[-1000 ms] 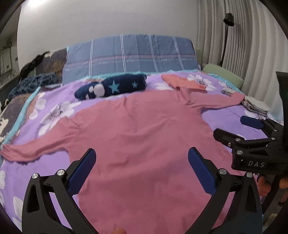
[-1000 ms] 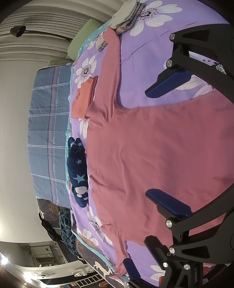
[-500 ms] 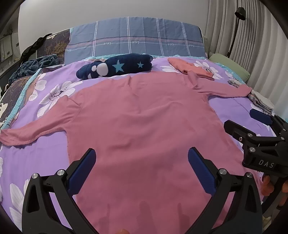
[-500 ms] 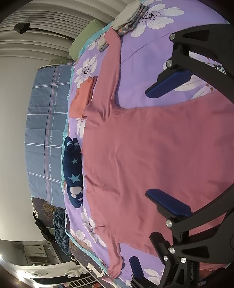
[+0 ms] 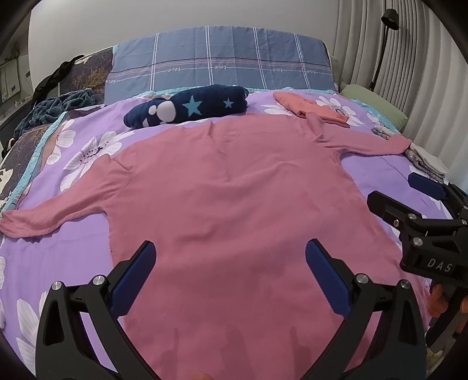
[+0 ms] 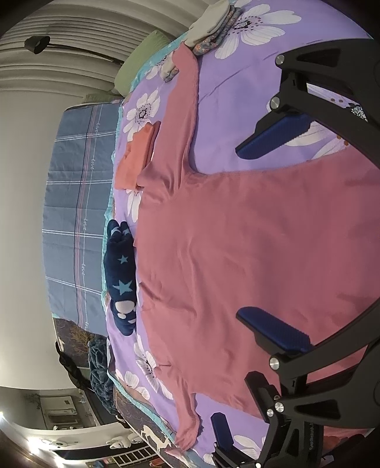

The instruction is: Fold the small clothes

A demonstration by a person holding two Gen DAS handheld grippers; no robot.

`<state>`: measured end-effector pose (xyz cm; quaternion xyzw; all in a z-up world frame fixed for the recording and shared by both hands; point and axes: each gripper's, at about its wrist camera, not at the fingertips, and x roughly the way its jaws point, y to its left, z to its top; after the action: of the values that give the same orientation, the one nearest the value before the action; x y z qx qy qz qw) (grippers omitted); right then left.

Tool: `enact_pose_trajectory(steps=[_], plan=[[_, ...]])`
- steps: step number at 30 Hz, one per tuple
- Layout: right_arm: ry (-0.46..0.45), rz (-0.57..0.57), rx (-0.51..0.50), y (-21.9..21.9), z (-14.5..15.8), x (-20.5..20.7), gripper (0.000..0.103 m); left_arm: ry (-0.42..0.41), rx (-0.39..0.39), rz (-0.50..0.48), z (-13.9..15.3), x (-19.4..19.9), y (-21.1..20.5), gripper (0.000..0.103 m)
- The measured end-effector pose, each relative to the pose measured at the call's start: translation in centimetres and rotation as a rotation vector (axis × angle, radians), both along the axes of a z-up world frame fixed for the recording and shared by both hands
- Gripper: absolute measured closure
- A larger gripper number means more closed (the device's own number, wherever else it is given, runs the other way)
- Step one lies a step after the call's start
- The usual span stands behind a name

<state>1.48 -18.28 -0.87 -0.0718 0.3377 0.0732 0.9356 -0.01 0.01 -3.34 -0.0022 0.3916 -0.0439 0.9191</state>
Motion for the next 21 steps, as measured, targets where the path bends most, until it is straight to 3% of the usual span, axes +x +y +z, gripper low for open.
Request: enact_pose_trajectory(steps=[21], plan=[[-0.031, -0.027, 0.010, -0.6, 0.3, 0.0, 0.002, 0.019, 0.025, 0.048, -1.0, 0.2, 1.3, 0.001]])
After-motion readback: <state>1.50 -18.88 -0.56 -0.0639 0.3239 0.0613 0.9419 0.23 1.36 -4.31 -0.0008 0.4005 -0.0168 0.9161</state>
